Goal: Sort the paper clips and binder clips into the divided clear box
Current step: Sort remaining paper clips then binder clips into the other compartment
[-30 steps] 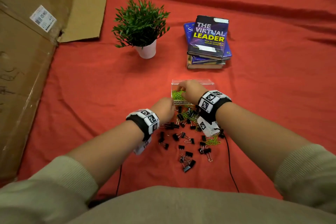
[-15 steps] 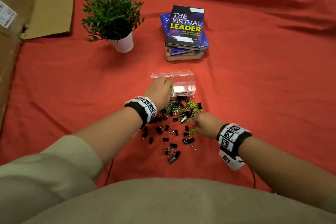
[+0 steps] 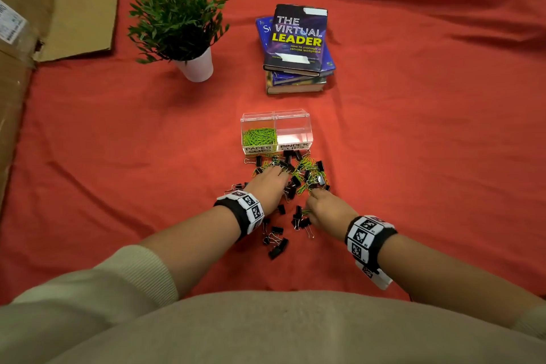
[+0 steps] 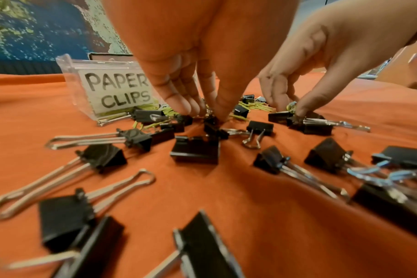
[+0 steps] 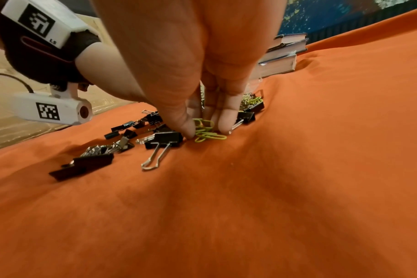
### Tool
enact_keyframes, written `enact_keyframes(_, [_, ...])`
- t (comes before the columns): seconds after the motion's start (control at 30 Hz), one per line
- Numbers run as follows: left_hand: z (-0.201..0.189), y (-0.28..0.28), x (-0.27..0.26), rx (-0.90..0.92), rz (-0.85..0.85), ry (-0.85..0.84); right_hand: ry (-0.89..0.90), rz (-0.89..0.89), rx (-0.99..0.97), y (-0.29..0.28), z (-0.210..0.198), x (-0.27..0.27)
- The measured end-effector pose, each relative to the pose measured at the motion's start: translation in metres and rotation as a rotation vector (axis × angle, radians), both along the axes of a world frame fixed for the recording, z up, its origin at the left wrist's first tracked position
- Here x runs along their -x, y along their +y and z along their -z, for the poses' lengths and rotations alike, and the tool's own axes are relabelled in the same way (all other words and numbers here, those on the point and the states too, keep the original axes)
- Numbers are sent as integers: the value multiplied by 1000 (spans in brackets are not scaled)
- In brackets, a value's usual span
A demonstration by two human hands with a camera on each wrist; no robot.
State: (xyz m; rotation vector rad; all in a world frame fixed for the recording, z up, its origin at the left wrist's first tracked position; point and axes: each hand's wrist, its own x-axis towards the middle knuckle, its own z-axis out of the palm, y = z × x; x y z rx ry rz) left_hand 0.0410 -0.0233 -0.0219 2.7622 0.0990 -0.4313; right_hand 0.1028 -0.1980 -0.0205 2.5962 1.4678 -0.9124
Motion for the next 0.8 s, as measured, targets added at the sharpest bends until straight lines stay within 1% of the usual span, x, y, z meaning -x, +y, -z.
enact_keyframes(0.1, [0, 2, 3, 19, 0, 28, 6, 0, -36, 1, 0, -1])
enact_keyframes(0.2, [-2, 3, 9, 77, -5, 26, 37, 51, -107, 3, -5, -7])
enact_keyframes(0.27, [-4, 5, 17, 100, 20, 30, 83, 141, -145, 5, -10, -14])
enact_keyframes(0.33, [-6, 6, 24, 82, 46, 43, 170, 307, -214, 5, -15, -21])
enact_keyframes(0.4, [-9, 6, 29, 36, 49, 53, 341, 520, -276, 5, -19, -31])
enact_keyframes(0.47, [-11, 4, 30, 5, 36, 38, 581, 716, -322, 3, -23, -39])
enact_keyframes(0.57, [-11, -4, 23, 33, 27, -15, 880, 923, -413, -2, -29, -48])
enact_keyframes(0.63, [-10, -10, 16, 48, 29, -14, 985, 960, -431, -4, -29, -52])
enact_keyframes(0.7, [-7, -14, 10, 18, 48, 7, 1032, 950, -407, -6, -29, -53])
enact_keyframes(0.73, [-6, -16, 8, -12, 62, 19, 1029, 940, -393, -6, -27, -52])
enact_keyframes(0.8, [-4, -17, 7, -68, 85, 27, 964, 902, -360, -4, -23, -49])
